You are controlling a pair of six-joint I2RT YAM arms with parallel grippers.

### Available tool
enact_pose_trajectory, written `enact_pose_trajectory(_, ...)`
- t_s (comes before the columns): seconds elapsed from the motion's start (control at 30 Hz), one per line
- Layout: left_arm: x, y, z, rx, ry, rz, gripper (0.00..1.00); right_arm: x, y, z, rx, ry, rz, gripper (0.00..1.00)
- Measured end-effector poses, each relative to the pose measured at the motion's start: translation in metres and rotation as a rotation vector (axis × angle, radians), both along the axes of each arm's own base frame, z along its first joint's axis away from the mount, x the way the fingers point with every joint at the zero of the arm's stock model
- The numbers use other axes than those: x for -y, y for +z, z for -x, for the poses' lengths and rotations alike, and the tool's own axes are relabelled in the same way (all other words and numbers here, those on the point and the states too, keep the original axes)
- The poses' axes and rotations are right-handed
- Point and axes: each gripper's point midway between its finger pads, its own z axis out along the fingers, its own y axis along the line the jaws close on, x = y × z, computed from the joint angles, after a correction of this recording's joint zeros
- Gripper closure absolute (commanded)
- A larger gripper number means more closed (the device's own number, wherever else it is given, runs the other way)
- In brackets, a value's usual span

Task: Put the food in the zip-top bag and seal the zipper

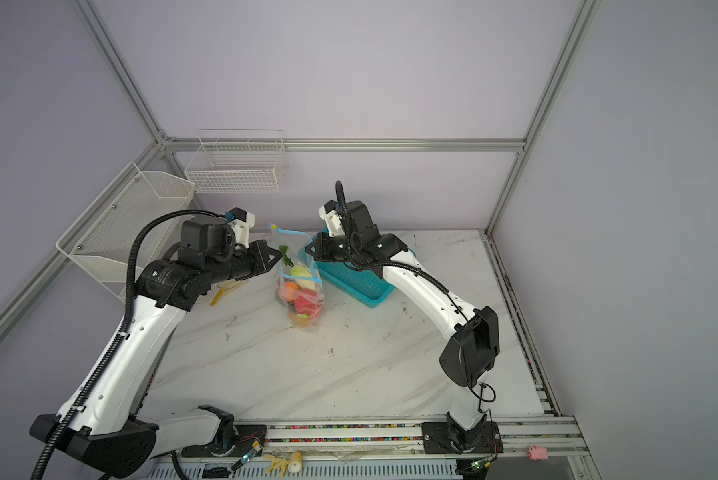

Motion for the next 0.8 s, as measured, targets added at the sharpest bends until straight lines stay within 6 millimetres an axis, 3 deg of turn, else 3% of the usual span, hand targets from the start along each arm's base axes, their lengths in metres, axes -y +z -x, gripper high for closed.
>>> enact_pose_trajectory(0.2,-0.005,0.008,0.007,0.024,0.014,0.001,1.0,-0.005,0.016,0.001,0.034,0.021,0.01,0.91)
enact_pose_trajectory(0.33,-0.007,0.011,0.008,0.03,0.024,0.006,1.0,-0.013,0.011,0.004,0.037,0.045,0.02,0.86)
enact_pose_trajectory(0.4,-0.007,0.011,0.009,0.031,0.027,0.005,1.0,-0.015,0.006,0.005,0.034,0.056,0.027,0.8)
enact_pose_trajectory(0.53,-0.008,0.004,0.008,0.017,0.034,0.005,1.0,-0.017,-0.01,0.007,0.029,0.084,0.054,0.52)
enact_pose_trajectory(0.63,-0.008,-0.005,0.007,-0.006,0.036,-0.003,1.0,-0.015,-0.013,0.005,0.065,0.086,0.075,0.45)
enact_pose_trajectory(0.8,-0.008,-0.008,0.004,-0.012,0.042,-0.009,1.0,0.004,0.008,0.01,0.198,0.053,0.088,0.36)
